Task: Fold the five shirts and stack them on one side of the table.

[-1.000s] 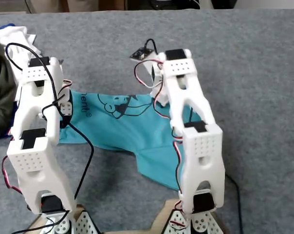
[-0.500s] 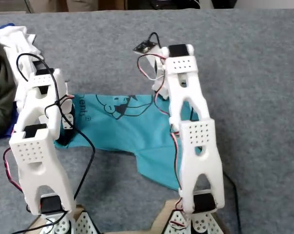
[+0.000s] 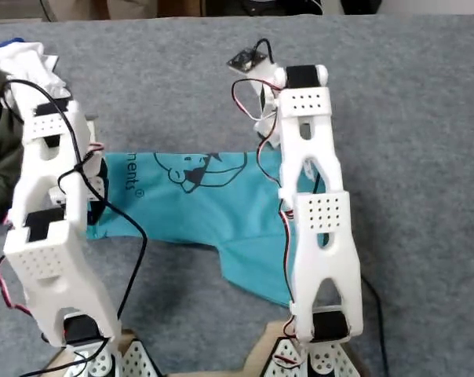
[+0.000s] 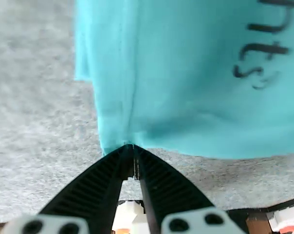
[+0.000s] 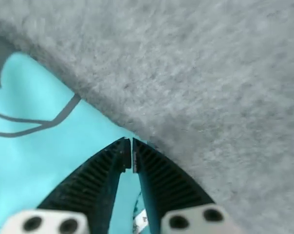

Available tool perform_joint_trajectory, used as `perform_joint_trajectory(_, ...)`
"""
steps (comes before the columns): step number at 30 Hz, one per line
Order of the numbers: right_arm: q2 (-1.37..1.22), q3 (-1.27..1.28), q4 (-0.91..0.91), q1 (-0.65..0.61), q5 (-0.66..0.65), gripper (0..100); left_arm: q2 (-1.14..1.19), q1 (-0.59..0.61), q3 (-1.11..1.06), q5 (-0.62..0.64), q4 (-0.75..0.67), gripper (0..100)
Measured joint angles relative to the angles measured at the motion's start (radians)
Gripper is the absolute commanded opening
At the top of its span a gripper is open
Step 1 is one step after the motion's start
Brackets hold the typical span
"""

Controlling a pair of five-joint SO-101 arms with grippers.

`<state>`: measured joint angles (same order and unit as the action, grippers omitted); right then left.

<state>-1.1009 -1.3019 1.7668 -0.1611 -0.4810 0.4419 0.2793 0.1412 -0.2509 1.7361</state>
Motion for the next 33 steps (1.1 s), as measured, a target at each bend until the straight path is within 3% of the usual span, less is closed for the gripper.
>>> perform_joint_trajectory(5,0.031,0.018,0.000,0.000,0.000,1.9,-0.086,0.000,0.057,0.000,0.003,2)
perform_joint_trajectory(10,0.164,0.192,0.000,0.012,0.000,1.9,-0.077,-0.025,0.186,0.005,-0.025,2)
perform_joint_trajectory(19,0.354,0.471,0.000,0.097,0.000,1.9,0.204,-0.080,0.222,0.035,-0.334,2)
perform_joint_trajectory(28,0.377,0.644,-0.074,0.100,0.000,1.9,0.304,-0.083,0.330,0.038,-0.342,2)
perform_joint_trajectory(33,0.377,0.649,-0.089,0.100,0.000,1.9,0.316,-0.083,0.396,0.035,-0.256,2)
